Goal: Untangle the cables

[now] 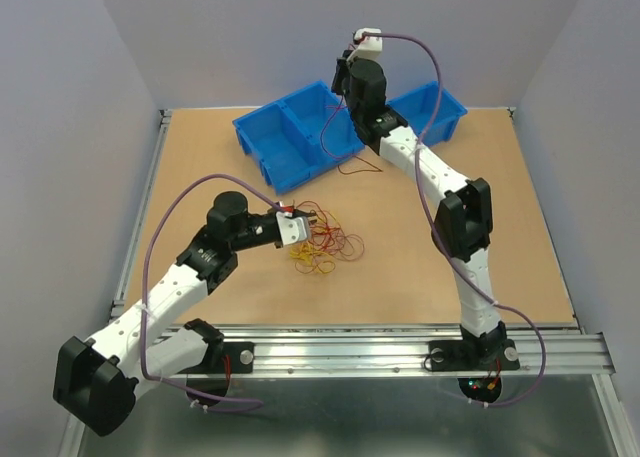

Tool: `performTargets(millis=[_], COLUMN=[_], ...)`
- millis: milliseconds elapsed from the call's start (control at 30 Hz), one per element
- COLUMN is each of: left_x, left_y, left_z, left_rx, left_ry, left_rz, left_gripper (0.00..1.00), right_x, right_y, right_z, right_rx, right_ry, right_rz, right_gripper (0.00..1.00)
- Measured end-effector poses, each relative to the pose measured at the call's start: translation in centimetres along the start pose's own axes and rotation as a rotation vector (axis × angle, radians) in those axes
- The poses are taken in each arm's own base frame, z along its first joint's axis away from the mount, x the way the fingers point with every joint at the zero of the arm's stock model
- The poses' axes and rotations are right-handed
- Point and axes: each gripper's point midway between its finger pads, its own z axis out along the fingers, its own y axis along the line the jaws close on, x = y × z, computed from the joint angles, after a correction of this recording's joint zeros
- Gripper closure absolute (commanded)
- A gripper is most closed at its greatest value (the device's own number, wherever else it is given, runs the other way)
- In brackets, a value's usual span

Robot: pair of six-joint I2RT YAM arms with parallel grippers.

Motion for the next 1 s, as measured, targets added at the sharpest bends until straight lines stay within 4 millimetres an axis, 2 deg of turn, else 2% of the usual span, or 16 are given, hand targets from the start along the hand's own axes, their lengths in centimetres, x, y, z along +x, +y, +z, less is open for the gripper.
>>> performTargets(millis=[33, 100, 200, 467, 700, 800, 1000], left_x=[0.1, 0.5, 1.0, 1.6, 2.1, 2.3, 2.4], left_y=[0.1, 0.5, 1.0, 2.0, 2.1, 2.1, 2.3], left_z=[0.1, 0.2, 0.5, 0.7, 0.8, 0.9, 0.9], left_rx=[-0.006, -0.024, -0.048, -0.101, -0.106, -0.108, -0.121], left_ry=[0.004, 0.015, 0.032, 0.055, 0.067, 0.073, 0.079], left_rz=[-0.003, -0.013, -0.03, -0.057, -0.065, -0.071, -0.076], left_gripper=[0.77, 0.78, 0.79, 0.8, 0.8, 0.8, 0.8], right_x=[1.9, 4.2, 6.8, 9.9, 14.7, 16.3, 18.1], right_y=[-0.2, -0.5, -1.0, -1.4, -3.0, -2.9, -1.5], right_z=[0.5, 0.9, 1.4, 2.4, 3.3, 3.2, 2.4], right_rx=[0.005, 0.011, 0.014, -0.056, -0.12, -0.162, -0.25], right_ry=[0.026, 0.059, 0.101, 0.16, 0.262, 0.304, 0.365], right_rz=[-0.014, -0.032, -0.05, -0.036, 0.001, 0.025, 0.041], right_gripper=[1.0, 0.99, 0.99, 0.97, 0.94, 0.84, 0.76])
